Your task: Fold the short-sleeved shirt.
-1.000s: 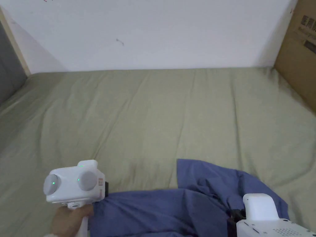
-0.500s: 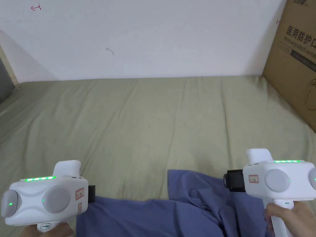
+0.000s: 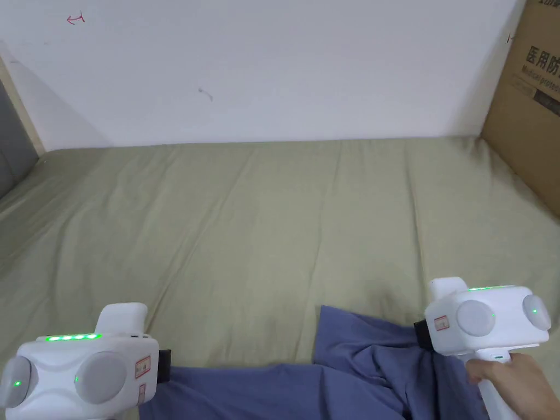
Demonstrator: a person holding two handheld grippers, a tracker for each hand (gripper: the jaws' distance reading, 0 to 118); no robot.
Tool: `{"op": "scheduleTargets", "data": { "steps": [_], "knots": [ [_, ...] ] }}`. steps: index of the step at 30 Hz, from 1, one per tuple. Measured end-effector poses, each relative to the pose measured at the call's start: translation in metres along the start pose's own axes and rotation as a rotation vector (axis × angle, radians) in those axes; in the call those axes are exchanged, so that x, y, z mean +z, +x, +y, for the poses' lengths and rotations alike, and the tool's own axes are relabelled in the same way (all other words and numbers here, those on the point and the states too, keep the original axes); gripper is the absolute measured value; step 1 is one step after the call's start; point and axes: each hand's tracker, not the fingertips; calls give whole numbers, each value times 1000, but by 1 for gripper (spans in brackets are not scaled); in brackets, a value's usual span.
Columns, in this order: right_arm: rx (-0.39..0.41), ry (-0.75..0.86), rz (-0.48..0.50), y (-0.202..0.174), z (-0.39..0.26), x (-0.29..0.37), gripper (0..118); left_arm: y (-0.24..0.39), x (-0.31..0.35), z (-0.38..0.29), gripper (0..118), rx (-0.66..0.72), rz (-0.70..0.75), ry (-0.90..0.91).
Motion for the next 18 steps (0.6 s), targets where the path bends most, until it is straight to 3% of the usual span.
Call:
{"op": "scheduleTargets", "data": {
  "steps": [5, 8, 18],
  "knots": [
    [-6, 116, -20, 7, 19, 60, 4, -4, 32, 10, 4, 20, -8, 52],
    [-41, 211, -12, 18, 34, 108, 4, -3, 65, 23, 4, -19, 27, 123],
    [-150, 494, -49, 62, 55, 281, 4, -16, 202, 84, 4, 32, 95, 431]
  ]
}}
